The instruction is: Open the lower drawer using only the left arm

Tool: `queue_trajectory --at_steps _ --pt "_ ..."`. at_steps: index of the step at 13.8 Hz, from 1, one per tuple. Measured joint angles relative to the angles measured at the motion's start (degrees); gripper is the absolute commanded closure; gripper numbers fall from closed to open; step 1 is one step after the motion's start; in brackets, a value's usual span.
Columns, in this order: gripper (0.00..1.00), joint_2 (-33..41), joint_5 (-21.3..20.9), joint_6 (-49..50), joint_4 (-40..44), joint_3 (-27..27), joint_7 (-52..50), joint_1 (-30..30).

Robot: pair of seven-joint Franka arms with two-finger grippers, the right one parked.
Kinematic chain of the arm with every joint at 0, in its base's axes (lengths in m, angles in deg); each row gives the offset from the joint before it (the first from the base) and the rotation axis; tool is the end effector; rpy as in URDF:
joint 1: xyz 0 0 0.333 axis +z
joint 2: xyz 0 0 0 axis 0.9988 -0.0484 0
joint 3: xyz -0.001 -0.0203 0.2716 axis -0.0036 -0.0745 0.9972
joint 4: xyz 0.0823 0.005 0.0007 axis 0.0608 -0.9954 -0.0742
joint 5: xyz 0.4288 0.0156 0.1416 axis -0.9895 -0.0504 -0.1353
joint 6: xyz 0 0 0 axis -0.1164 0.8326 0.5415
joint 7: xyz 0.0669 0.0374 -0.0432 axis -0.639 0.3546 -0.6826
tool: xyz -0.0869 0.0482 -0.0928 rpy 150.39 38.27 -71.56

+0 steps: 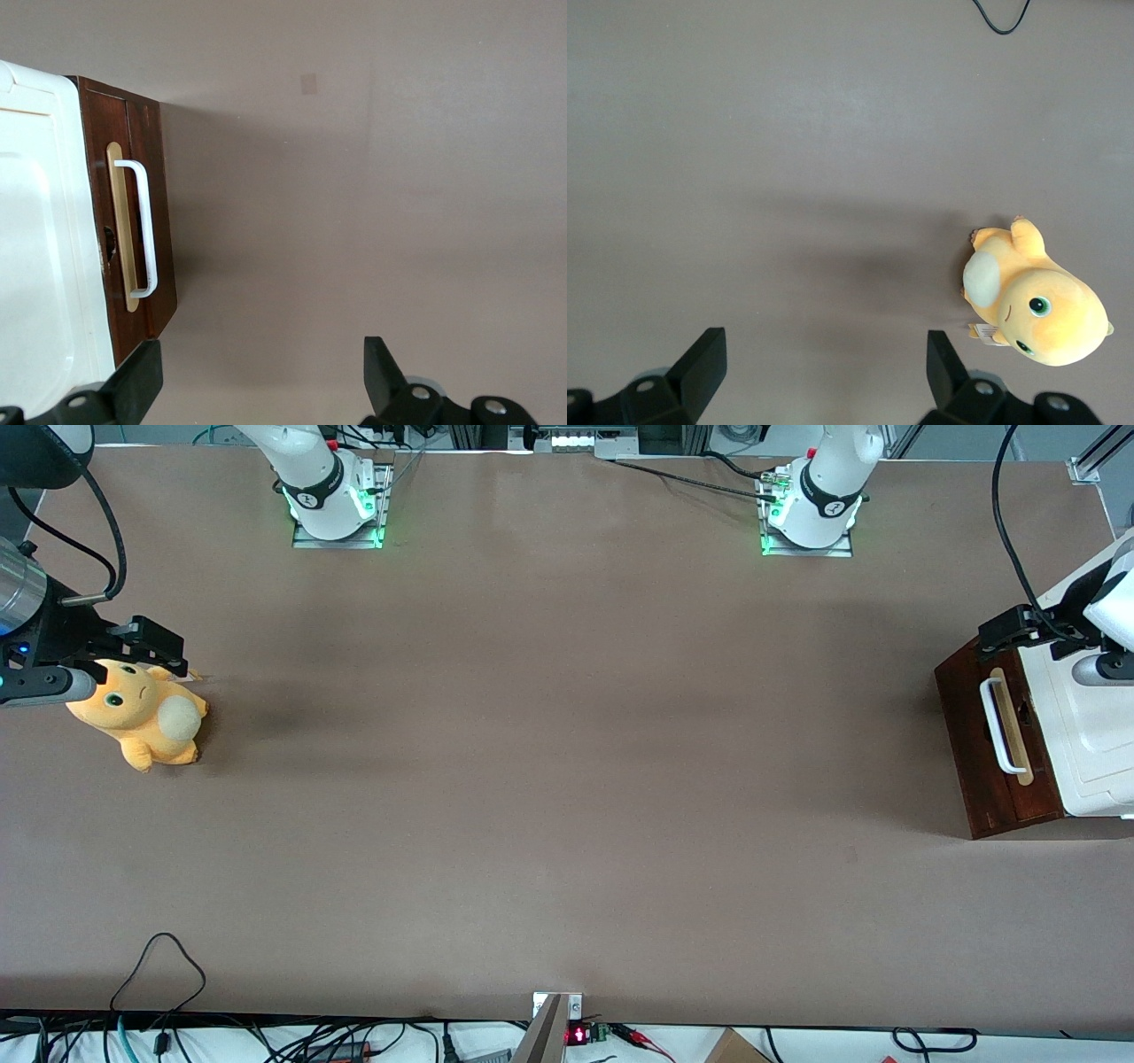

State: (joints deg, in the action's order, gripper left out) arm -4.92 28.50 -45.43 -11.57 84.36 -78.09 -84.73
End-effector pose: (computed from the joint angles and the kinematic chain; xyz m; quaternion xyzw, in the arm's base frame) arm 0.6114 0.0339 0.5065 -0.9992 -0.0115 0.0387 0.0013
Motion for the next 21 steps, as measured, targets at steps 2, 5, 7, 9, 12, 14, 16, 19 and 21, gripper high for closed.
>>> queue_trajectory --at_steps 2,5,7,9,12,14,16,19,21 --pt "0.00 0.00 0.00 0.03 0.53 -0.13 0.00 -0.05" --pt "0.00 0.00 0.00 0.13 1.55 -0.24 0.00 -0.09" --pt "0.00 0.00 0.00 0.28 1.74 -0.26 0.01 -0.09" --pt "0.00 -0.01 0.00 0.99 1.75 -0.26 0.01 -0.09" --pt "0.00 -0.11 0.00 2.19 1.75 -0.26 0.01 -0.09" --pt "0.00 -0.28 0.00 2.30 1.75 -0.30 0.01 -0.11" --pt "0.00 -0.49 0.00 2.45 1.75 -0.42 0.03 -0.14" --pt "0.00 -0.99 0.00 2.86 1.67 -0.44 -0.32 -0.14" --pt "0.02 -1.58 -1.97 2.91 1.65 -0.70 -0.67 -0.14"
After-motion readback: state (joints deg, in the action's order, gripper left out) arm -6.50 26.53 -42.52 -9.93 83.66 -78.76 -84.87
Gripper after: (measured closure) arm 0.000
